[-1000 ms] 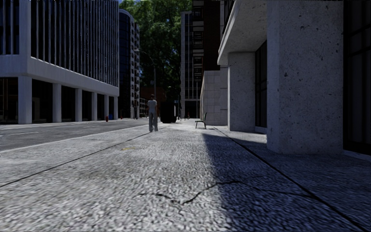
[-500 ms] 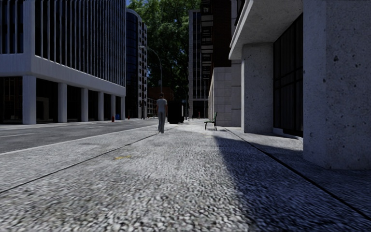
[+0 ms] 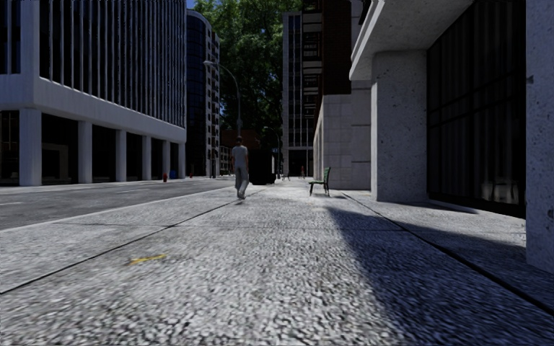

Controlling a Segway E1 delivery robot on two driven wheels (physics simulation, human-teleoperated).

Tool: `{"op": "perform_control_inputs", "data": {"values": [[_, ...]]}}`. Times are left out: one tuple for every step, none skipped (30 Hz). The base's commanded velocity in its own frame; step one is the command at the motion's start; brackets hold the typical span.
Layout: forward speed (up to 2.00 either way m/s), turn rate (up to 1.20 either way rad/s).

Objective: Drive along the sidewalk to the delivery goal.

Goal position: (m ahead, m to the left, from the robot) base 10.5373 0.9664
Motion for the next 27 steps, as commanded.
{"op": "perform_control_inputs", "data": {"values": [[2.0, 0.0], [2.0, 0.0], [2.0, 0.0], [2.0, 0.0], [2.0, 0.0], [2.0, 0.0], [2.0, 0.0], [2.0, 0.0], [2.0, 0.0], [2.0, 0.0], [2.0, 0.0], [2.0, 0.0], [2.0, 0.0], [2.0, 0.0], [2.0, 0.0], [2.0, 0.0], [2.0, 0.0], [2.0, 0.0], [2.0, 0.0], [2.0, 0.0], [2.0, 0.0], [2.0, 0.0], [2.0, 0.0], [2.0, 0.0], [2.0, 0.0], [2.0, 0.0], [2.0, 0.0]]}}
